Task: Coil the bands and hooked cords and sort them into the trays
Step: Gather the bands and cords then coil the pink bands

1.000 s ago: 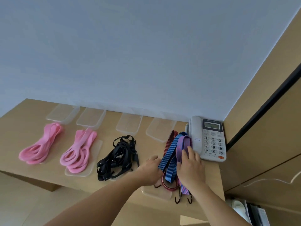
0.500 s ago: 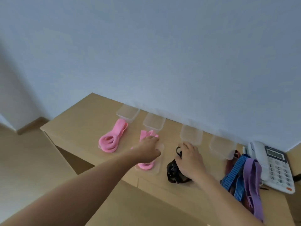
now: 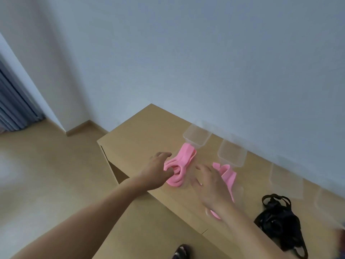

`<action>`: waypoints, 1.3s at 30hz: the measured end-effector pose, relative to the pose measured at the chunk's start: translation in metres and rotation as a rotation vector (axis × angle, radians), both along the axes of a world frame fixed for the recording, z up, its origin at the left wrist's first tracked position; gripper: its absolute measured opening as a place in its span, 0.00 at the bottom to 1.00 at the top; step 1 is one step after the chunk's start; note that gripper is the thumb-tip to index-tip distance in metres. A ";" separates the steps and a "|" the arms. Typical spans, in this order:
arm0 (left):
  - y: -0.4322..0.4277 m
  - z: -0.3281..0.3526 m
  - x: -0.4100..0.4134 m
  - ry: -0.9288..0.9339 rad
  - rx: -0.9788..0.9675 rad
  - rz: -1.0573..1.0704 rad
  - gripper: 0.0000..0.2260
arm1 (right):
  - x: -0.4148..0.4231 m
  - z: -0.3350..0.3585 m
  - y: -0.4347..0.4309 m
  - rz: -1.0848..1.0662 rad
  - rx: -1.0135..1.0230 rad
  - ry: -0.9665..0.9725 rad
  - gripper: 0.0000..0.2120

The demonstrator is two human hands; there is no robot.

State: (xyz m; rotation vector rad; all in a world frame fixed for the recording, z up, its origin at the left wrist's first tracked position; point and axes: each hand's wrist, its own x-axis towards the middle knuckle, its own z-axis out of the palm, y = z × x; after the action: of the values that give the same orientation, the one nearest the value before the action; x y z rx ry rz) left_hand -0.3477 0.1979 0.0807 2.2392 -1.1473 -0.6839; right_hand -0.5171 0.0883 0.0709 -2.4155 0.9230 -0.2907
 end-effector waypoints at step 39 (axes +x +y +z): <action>-0.152 -0.019 0.160 0.100 0.154 -0.821 0.21 | 0.125 -0.060 -0.029 -0.696 0.288 0.216 0.10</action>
State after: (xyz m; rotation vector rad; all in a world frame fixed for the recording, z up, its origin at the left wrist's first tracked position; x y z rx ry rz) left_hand -0.1878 0.0456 0.0622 1.7582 -2.0282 -1.2074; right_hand -0.3920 0.0593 0.0111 -1.8186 1.7591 -0.1260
